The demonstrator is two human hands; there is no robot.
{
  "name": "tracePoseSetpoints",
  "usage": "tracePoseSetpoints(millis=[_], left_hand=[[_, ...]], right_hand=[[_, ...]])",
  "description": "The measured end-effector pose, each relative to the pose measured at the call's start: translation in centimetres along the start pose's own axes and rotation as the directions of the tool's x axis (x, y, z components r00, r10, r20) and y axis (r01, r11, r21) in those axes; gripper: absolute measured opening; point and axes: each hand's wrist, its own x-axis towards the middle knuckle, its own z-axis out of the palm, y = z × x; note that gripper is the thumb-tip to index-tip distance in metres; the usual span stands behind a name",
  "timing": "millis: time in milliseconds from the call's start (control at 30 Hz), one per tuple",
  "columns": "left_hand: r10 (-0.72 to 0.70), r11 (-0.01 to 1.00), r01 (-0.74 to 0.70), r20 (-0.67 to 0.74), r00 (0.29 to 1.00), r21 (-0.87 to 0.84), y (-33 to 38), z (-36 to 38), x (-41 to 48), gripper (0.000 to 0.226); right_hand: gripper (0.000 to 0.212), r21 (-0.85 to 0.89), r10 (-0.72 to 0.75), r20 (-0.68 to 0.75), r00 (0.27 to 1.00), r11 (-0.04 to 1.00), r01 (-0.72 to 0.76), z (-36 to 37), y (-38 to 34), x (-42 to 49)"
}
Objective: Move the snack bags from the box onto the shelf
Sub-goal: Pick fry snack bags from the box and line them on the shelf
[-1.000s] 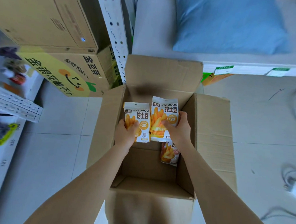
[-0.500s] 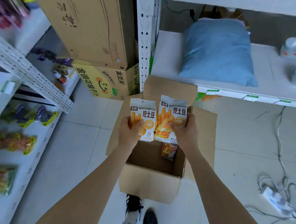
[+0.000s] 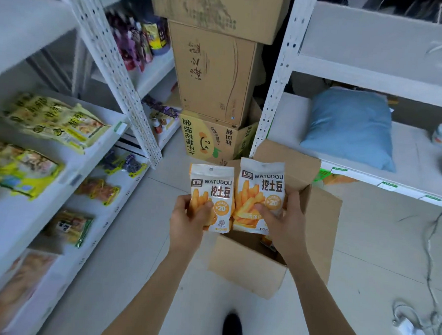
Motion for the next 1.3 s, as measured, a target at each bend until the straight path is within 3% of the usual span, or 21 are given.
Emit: tracePoseSetpoints(millis=[367, 667, 933, 1167, 1300], left_hand=[[0.090, 0.990, -0.118, -0.292, 0.952, -0.077, 5.4, -15.8, -8.9, 0.019], [0.092, 0.967, -0.216, -0.604, 0.792, -0.137, 8.1, -27.2, -15.8, 0.032], [0.104, 0.953, -0.287, -0.782, 0.614, -0.099, 9.7, -38.6, -19.8, 0.021], [0.152, 0.945, -0.325, -0.851, 0.502, -0.022, 11.1, -47.2, -20.2, 0.022], [0.157, 0.949, -0.315, -0.864, 0.478, -0.001, 12.3, -50.5, -18.4, 0.025]], right_hand=[[0.058, 0.094, -0.272, 0.253, 0.929, 0.962, 0.256, 5.2, -12.9, -8.6], [0.056, 0.213, -0.477, 0.459, 0.750, 0.878, 0.428, 11.3, -22.8, -14.9], [0.057, 0.358, -0.592, 0.569, 0.570, 0.803, 0.476, 20.1, -30.7, -21.5], [0.058, 0.454, -0.663, 0.567, 0.489, 0.747, 0.485, 26.9, -36.1, -26.2], [0.057, 0.479, -0.689, 0.553, 0.468, 0.723, 0.498, 30.3, -38.8, -26.2]])
